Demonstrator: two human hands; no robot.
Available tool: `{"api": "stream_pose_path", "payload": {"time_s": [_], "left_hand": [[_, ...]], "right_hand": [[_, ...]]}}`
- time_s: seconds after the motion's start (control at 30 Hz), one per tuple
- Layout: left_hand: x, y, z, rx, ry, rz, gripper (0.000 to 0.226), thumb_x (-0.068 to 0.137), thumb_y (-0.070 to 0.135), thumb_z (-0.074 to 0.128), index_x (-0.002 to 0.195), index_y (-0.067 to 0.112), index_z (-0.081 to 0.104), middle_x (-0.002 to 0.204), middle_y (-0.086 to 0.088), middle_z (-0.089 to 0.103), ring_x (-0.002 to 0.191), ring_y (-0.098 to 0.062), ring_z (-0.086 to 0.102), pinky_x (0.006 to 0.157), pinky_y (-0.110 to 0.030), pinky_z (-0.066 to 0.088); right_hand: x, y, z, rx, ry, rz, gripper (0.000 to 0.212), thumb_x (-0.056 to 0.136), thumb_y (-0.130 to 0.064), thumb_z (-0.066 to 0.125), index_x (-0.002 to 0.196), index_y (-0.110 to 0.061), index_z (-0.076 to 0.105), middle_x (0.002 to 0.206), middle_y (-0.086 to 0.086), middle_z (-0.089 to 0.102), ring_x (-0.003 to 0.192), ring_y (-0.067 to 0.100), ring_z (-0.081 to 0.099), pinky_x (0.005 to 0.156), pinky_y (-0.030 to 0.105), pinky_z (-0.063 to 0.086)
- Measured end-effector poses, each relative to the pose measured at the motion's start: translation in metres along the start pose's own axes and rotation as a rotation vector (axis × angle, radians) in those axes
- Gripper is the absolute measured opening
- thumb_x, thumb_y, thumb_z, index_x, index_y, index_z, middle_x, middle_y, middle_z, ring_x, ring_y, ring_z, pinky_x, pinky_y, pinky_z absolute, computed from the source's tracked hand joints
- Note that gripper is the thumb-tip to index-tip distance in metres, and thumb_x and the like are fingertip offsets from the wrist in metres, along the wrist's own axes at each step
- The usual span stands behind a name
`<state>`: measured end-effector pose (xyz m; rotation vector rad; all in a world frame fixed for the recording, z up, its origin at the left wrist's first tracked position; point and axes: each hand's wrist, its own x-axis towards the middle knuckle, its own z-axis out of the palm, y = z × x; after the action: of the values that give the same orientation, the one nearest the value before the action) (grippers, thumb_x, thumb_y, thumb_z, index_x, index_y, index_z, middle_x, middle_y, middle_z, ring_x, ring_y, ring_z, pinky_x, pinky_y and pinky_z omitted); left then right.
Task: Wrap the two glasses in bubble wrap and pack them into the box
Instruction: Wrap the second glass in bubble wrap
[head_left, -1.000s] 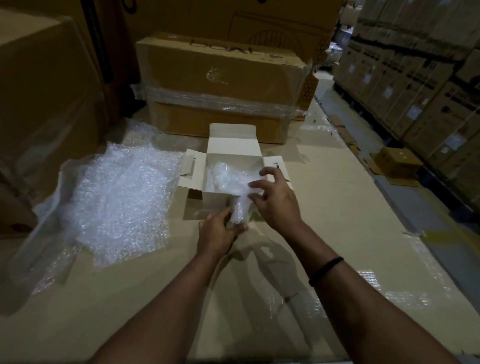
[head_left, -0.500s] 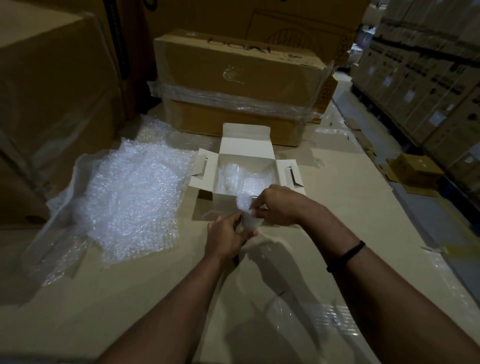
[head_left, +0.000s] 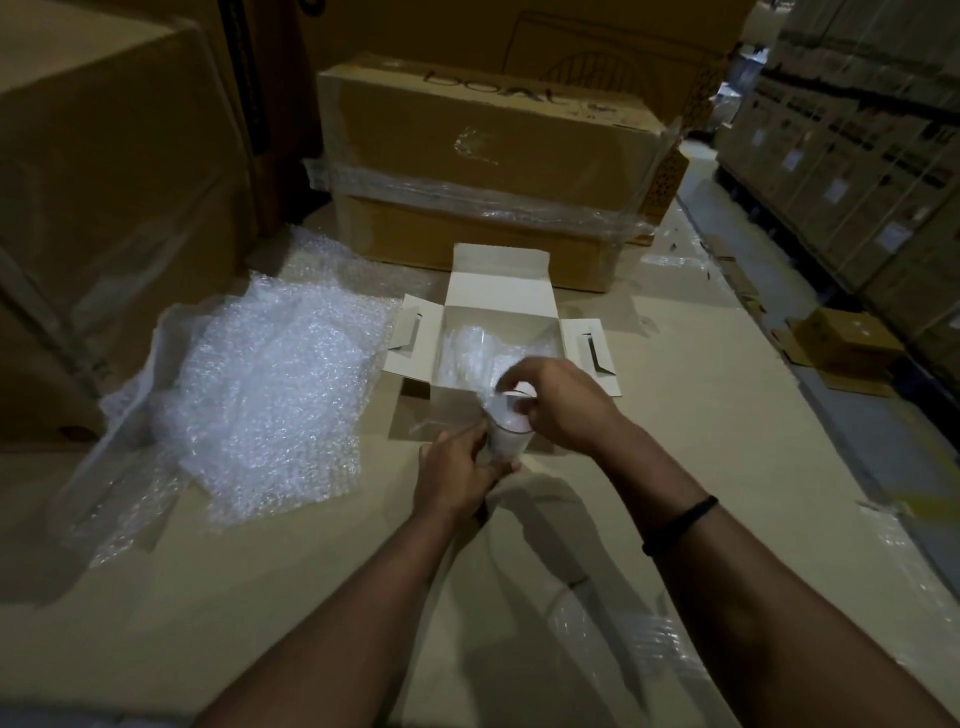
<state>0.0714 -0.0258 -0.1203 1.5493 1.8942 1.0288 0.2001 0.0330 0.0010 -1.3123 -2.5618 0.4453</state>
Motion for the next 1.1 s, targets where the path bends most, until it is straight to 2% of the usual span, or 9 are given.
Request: {"api": "stream_pose_path", "payload": {"time_s": [0.07,0.17,0.27,0.47,0.6,0.8,0.9,1.0,1.1], "left_hand": [[0.0,0.002,-0.001,0.013,0.006,0.004,0.053,0.07,0.062,0.073,0.112,0.031,0.067,0.103,0.002,0.069,0.098,-0.024,0.06,0.088,-0.045,0.049],[0.0,0.002,-0.003,0.017,0.002,0.01,0.049,0.07,0.061,0.074,0.11,0.033,0.068,0.095,0.006,0.067,0.096,-0.024,0.059,0.089,-0.044,0.047],[-0.001,0.002,-0.004,0.011,0.005,-0.004,0.045,0.07,0.057,0.077,0.108,0.034,0.069,0.093,0.004,0.065,0.097,-0.025,0.058,0.089,-0.043,0.047],[-0.001,-0.001,-0.002,0.016,-0.003,-0.011,0.055,0.069,0.068,0.069,0.117,0.042,0.063,0.103,-0.003,0.067,0.102,-0.026,0.057,0.088,-0.041,0.048],[-0.002,0.001,-0.003,-0.003,0.004,-0.026,0.05,0.069,0.064,0.072,0.111,0.038,0.066,0.092,0.008,0.06,0.096,-0.022,0.057,0.087,-0.042,0.049],[-0.002,0.0,-0.004,-0.002,0.006,0.013,0.043,0.072,0.058,0.075,0.106,0.032,0.069,0.09,0.003,0.067,0.095,-0.025,0.058,0.085,-0.044,0.049],[0.0,-0.003,-0.001,-0.025,-0.002,0.002,0.046,0.069,0.061,0.073,0.106,0.035,0.067,0.094,0.001,0.069,0.094,-0.025,0.059,0.083,-0.044,0.05],[-0.002,-0.005,0.002,-0.057,-0.004,-0.062,0.057,0.063,0.071,0.066,0.112,0.043,0.061,0.1,0.005,0.065,0.097,-0.025,0.058,0.082,-0.043,0.053],[-0.001,-0.009,0.004,-0.066,-0.051,-0.098,0.061,0.06,0.074,0.062,0.113,0.045,0.059,0.103,0.009,0.064,0.099,-0.022,0.059,0.082,-0.043,0.054]], "right_hand": [[-0.002,0.003,-0.003,-0.028,0.065,-0.14,0.043,0.081,-0.002,0.071,0.117,-0.024,0.067,0.123,-0.007,0.064,0.105,0.012,0.059,0.082,0.027,0.048],[0.0,0.008,0.002,-0.224,-0.014,-0.292,0.03,0.082,-0.002,0.065,0.1,-0.024,0.073,0.111,-0.006,0.07,0.087,0.017,0.056,0.075,0.032,0.048],[-0.001,0.011,0.004,-0.336,-0.049,-0.224,0.032,0.082,-0.003,0.059,0.096,-0.026,0.075,0.098,-0.003,0.074,0.079,0.018,0.047,0.068,0.032,0.04],[-0.001,0.001,-0.003,-0.436,-0.261,-0.092,0.049,0.091,-0.009,0.046,0.135,-0.029,0.057,0.119,0.01,0.064,0.112,0.026,0.047,0.078,0.033,0.031],[-0.011,-0.001,-0.013,-0.36,-0.081,-0.06,0.047,0.088,-0.004,0.05,0.124,-0.031,0.065,0.112,0.01,0.066,0.107,0.025,0.05,0.074,0.031,0.029],[-0.013,-0.004,-0.001,-0.427,-0.258,-0.037,0.05,0.089,-0.009,0.048,0.133,-0.033,0.056,0.131,-0.003,0.061,0.114,0.022,0.045,0.082,0.033,0.03],[-0.013,0.001,0.004,-0.252,-0.217,0.035,0.05,0.085,-0.013,0.05,0.13,-0.032,0.059,0.129,0.005,0.061,0.115,0.027,0.051,0.087,0.034,0.04],[-0.026,0.004,0.011,0.1,0.053,0.125,0.047,0.085,-0.024,0.066,0.132,-0.023,0.058,0.135,0.002,0.056,0.116,0.021,0.056,0.094,0.029,0.045],[-0.037,0.001,0.023,0.272,0.112,0.274,0.08,0.078,-0.045,0.077,0.144,-0.018,0.042,0.143,0.006,0.047,0.125,0.021,0.051,0.1,0.031,0.043]]}}
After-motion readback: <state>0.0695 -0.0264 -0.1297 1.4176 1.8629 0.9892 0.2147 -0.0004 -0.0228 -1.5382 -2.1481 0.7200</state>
